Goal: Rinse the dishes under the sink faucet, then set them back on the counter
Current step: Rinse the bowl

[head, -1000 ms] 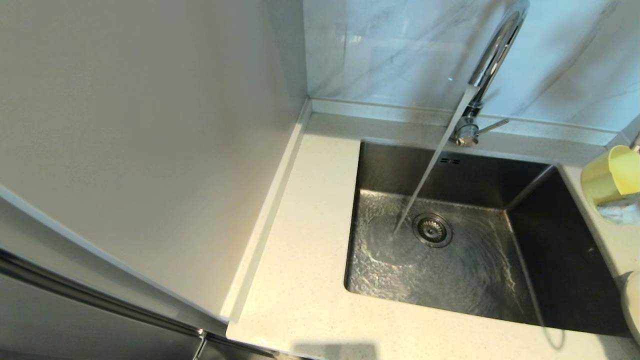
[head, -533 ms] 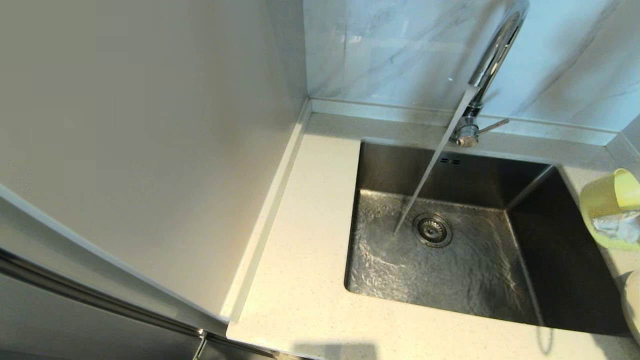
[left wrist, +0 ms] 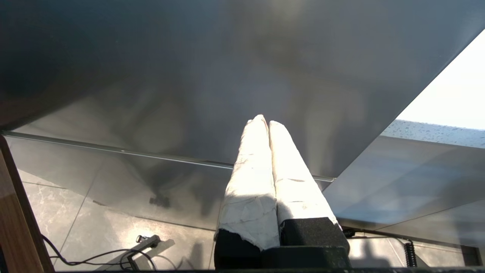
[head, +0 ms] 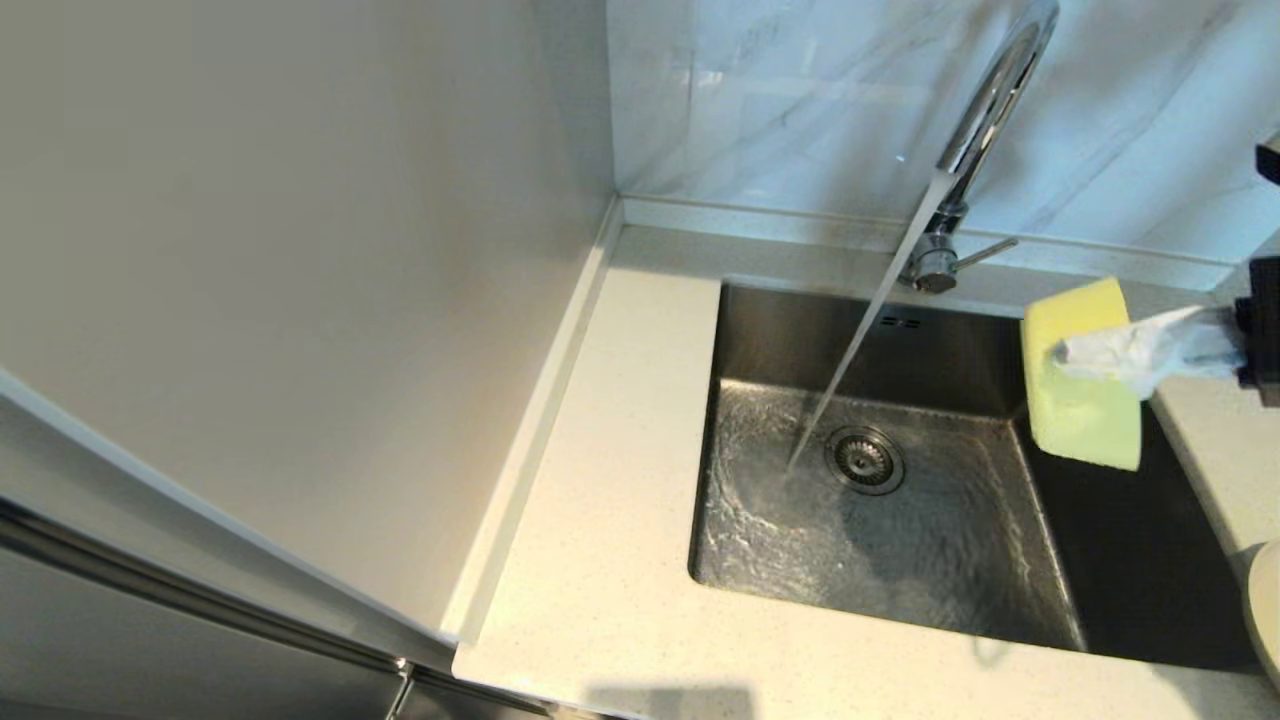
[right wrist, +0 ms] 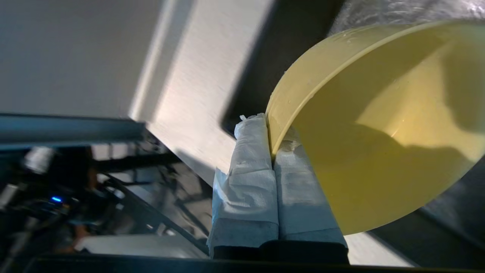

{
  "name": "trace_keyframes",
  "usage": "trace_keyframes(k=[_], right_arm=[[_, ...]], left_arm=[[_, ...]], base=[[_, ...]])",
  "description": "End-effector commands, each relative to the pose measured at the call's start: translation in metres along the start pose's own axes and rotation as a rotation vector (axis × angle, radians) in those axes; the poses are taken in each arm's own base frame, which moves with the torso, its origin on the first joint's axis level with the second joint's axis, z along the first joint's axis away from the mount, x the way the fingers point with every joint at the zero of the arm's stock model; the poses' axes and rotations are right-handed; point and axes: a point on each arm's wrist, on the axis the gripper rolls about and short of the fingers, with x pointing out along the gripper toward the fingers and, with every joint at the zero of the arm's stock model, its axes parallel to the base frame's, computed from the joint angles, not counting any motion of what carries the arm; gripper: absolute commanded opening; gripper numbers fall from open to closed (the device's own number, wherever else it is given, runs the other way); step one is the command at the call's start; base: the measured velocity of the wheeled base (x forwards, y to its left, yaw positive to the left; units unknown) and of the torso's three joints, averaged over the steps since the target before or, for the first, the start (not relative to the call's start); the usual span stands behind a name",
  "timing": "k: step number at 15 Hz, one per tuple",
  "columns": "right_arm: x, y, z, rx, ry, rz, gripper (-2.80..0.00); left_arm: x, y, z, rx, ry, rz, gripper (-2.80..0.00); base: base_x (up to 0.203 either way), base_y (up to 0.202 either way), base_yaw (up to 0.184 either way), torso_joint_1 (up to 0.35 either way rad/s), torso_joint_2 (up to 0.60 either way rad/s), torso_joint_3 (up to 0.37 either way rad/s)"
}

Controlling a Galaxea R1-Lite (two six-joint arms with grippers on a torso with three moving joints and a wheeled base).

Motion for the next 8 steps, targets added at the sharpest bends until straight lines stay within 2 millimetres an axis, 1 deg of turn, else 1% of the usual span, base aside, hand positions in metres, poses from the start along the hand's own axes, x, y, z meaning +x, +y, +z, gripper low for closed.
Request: trace_keyframes(k=[1, 4, 6, 7, 8], right_arm=[[0.020, 0.007, 0.008, 0.003, -0.032, 0.067, -2.80], [0.051, 0.014, 0.008, -0.050, -0.071, 0.022, -2.80], [0.065, 0.010, -0.005, -0.148, -0.054, -0.023, -2.80], [0.071, 0.011, -0.009, -0.203, -0.075, -0.013, -2.80], [0.076, 0.016, -0.012, -0.233, -0.091, 0.012, -2.80]], left_arm=[[0.000, 0.000, 0.000, 0.000, 0.000, 0.000, -2.80], [0.000, 0.000, 0.000, 0.000, 0.000, 0.000, -2.80], [0.000, 0.000, 0.000, 0.000, 0.000, 0.000, -2.80], [0.000, 0.000, 0.000, 0.000, 0.000, 0.000, -2.80], [0.000, 0.000, 0.000, 0.000, 0.000, -0.001, -2.80]], base=[[0.000, 0.000, 0.000, 0.000, 0.00, 0.000], [0.000, 0.000, 0.000, 0.000, 0.00, 0.000], [0.000, 0.000, 0.000, 0.000, 0.00, 0.000], [0.000, 0.000, 0.000, 0.000, 0.00, 0.000], [0.000, 0.000, 0.000, 0.000, 0.00, 0.000]])
